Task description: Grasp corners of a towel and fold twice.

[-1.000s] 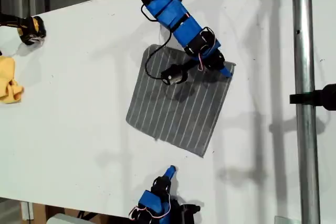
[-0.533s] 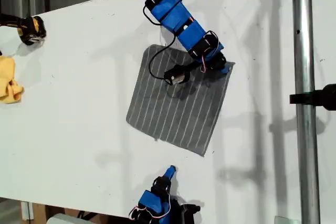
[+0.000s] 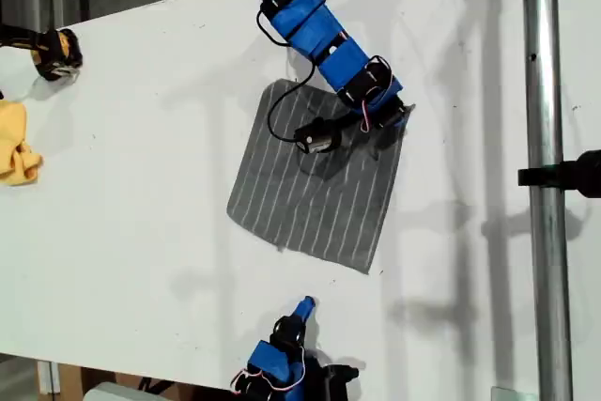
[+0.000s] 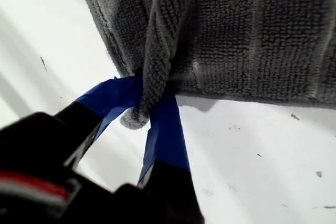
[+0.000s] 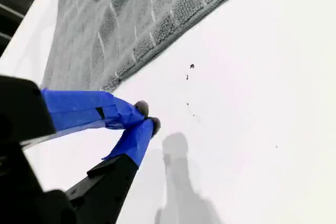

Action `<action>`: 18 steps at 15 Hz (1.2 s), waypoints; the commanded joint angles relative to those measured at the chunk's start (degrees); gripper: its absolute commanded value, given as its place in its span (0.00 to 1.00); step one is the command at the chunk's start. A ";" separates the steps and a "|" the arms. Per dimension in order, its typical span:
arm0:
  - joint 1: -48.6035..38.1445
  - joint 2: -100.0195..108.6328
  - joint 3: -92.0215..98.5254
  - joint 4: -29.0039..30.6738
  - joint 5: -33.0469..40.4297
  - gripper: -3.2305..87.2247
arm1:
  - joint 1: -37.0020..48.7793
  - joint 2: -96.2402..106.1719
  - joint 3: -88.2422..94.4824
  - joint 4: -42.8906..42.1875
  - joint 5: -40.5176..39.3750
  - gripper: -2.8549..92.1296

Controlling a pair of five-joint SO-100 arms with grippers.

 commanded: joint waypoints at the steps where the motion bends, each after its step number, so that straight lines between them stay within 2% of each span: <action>1: 1.23 -5.98 -10.46 -0.09 -2.72 0.02 | -0.53 0.53 0.18 1.05 -0.88 0.03; 4: 3.16 -49.66 -38.58 -5.62 0.09 0.02 | 0.53 0.88 -0.62 1.41 -2.99 0.03; 6: 5.27 -71.19 -54.23 -10.72 3.34 0.02 | 1.23 1.14 -1.32 2.72 -3.69 0.03; 8: 8.09 -88.51 -67.50 -11.07 5.71 0.02 | 1.41 1.49 -1.58 3.16 -3.87 0.03; 9: 9.49 -94.92 -72.77 -11.60 5.27 0.02 | 1.41 1.49 -1.76 3.16 -3.87 0.03; 10: 11.16 -99.93 -78.66 -8.00 8.17 0.02 | 1.32 1.49 -1.85 3.16 -3.87 0.03; 13: 12.48 -101.95 -80.60 -8.53 15.03 0.03 | 1.05 1.49 -2.29 3.08 -3.78 0.03; 14: 13.36 -103.10 -81.56 -8.44 16.08 0.05 | 0.88 1.58 -2.46 3.16 -3.60 0.03; 15: 14.15 -103.97 -81.91 -9.14 15.64 0.17 | 0.62 1.58 -2.46 3.16 -3.43 0.03; 18: 14.85 -107.14 -82.35 -8.35 13.97 0.31 | 0.53 1.41 -2.64 2.90 -3.34 0.03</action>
